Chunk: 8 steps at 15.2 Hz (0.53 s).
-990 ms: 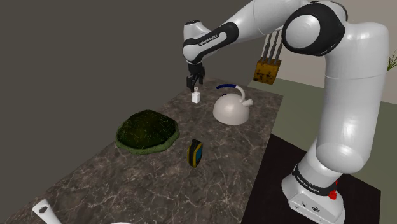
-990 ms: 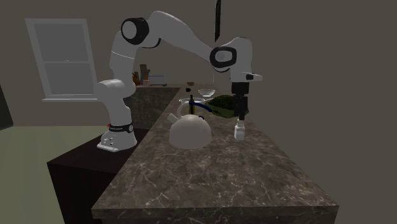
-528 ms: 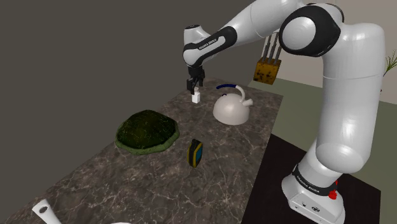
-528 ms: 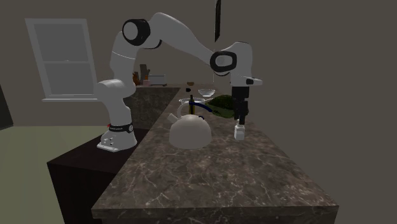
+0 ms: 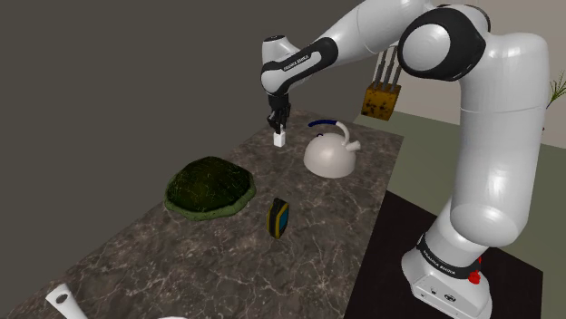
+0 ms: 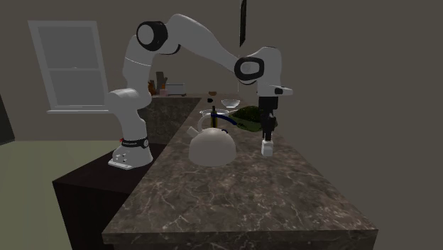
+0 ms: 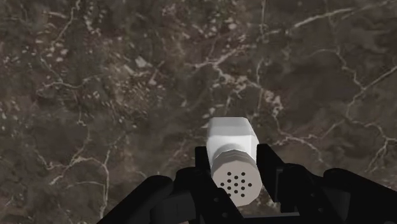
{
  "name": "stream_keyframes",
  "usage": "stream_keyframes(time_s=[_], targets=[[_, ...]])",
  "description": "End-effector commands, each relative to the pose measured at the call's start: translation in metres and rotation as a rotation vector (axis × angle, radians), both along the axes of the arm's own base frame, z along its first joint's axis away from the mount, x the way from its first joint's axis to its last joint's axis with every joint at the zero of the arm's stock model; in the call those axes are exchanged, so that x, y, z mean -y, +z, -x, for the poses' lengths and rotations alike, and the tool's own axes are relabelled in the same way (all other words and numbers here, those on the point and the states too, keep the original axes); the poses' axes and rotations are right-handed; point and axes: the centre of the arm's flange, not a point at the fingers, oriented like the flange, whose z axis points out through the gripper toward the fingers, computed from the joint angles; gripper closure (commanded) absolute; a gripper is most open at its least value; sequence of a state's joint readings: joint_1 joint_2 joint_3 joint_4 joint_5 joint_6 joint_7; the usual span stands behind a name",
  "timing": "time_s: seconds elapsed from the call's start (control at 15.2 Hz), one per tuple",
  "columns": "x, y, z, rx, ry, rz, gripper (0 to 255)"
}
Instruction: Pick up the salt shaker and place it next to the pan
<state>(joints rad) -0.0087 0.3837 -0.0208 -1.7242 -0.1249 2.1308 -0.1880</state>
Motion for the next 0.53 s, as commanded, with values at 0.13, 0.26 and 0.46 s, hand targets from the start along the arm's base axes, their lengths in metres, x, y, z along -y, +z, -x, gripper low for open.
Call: stream_keyframes(time_s=[0.13,0.26,0.46], targets=[[0.000,0.000,0.000,0.000,-0.001,0.000,255],[0.001,0.000,0.000,0.000,-0.001,0.000,255],[0.001,0.016,0.000,0.000,-0.001,0.000,255]])
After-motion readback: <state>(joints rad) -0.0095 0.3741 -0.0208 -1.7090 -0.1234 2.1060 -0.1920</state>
